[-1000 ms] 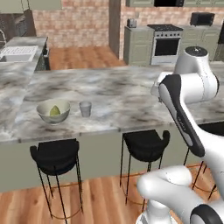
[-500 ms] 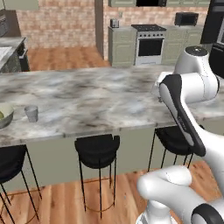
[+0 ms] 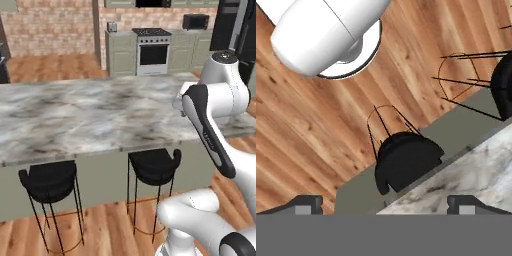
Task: There is a bowl on the dining counter. Grab a lemon wedge from the fridge and place it in the bowl. Then get the liquor bottle and glass cup from the cabinet and place them next to the bowl.
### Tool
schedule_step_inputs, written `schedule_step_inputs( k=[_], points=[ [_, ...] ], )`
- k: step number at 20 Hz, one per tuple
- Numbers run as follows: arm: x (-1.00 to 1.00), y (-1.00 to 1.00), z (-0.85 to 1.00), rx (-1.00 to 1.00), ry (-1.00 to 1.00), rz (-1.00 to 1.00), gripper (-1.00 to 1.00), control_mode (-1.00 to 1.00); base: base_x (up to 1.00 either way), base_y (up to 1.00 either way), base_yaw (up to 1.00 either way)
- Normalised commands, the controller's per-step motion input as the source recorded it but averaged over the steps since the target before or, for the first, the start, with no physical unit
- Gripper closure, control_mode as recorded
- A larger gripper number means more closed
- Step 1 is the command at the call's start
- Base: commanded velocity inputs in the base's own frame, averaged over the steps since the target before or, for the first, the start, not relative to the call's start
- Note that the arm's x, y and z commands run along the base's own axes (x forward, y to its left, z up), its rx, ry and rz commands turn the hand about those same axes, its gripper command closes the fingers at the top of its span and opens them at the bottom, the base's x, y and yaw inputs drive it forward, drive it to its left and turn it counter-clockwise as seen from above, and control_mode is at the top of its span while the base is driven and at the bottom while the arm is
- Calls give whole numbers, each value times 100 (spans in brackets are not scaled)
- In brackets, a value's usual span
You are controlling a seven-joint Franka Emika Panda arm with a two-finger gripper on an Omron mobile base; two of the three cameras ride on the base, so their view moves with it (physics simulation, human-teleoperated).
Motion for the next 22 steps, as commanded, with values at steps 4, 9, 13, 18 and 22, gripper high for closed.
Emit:
schedule_step_inputs(
  k=[4,9,13,18,22],
  points=[
    [0,0,0,0,0,0,-100,100,4,-100,-3],
    [0,0,0,0,0,0,-100,100,15,-100,-5],
    [0,0,0,0,0,0,-100,100,29,-100,-6],
    [0,0,0,0,0,0,-100,100,40,-100,-5],
    [0,0,0,0,0,0,-100,100,59,-100,-5]
  ],
)
